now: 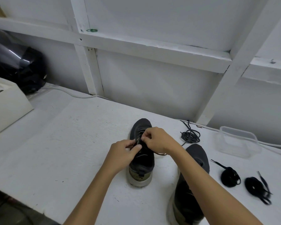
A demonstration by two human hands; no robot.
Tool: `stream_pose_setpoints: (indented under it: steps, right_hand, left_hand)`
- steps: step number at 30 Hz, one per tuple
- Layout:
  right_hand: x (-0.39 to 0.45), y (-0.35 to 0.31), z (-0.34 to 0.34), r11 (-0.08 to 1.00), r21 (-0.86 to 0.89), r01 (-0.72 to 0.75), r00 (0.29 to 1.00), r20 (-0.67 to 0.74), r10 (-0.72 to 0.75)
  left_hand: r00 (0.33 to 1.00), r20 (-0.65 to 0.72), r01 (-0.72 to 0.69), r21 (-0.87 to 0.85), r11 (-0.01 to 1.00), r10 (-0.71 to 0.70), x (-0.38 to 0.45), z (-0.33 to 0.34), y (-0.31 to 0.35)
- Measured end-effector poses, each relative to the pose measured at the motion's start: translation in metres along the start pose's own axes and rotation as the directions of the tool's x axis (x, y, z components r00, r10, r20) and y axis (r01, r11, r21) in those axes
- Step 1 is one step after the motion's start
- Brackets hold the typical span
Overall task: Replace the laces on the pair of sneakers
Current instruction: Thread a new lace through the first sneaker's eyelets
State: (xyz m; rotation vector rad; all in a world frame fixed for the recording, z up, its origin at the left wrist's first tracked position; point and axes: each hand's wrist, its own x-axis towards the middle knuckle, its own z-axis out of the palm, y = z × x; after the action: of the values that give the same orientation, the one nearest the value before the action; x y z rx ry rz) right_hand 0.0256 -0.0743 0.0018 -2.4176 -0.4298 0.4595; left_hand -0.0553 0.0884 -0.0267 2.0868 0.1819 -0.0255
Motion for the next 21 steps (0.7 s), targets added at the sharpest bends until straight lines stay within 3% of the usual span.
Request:
stream_pose_setpoints:
  steps: [2, 4, 8, 11, 15, 21]
  right_hand:
    - [0.000, 0.001, -0.004, 1.000, 0.021, -0.014, 1.000, 0.011, 0.014]
    - [-0.002, 0.003, -0.010, 0.983, 0.174, -0.065, 0.997, 0.047, 0.058]
    - [-0.012, 0.004, -0.030, 0.871, 0.486, -0.072, 0.997, 0.016, 0.074]
    - [-0.018, 0.001, -0.035, 0.757, 0.651, -0.058, 0.998, 0.018, 0.061]
    - [-0.021, -0.012, -0.036, 0.673, 0.736, -0.071, 0.997, 0.022, 0.080]
    - [-0.024, -0.026, -0.038, 0.681, 0.733, -0.012, 0.999, -0.014, 0.033]
  left_hand:
    - [0.991, -0.110, -0.063, 0.115, 0.991, 0.076, -0.001, 0.001, 0.001]
    - [0.978, -0.178, -0.074, 0.215, 0.974, 0.113, -0.002, 0.002, 0.001]
    - [0.964, -0.262, 0.015, 0.203, 0.979, 0.039, 0.002, -0.001, 0.003]
    - [0.990, -0.140, 0.020, 0.151, 0.988, 0.001, 0.001, 0.001, 0.009]
    - [0.996, 0.064, 0.050, 0.125, 0.991, -0.058, 0.003, 0.009, 0.019]
    - [0.973, 0.138, 0.151, 0.236, 0.960, -0.187, 0.012, 0.017, 0.032]
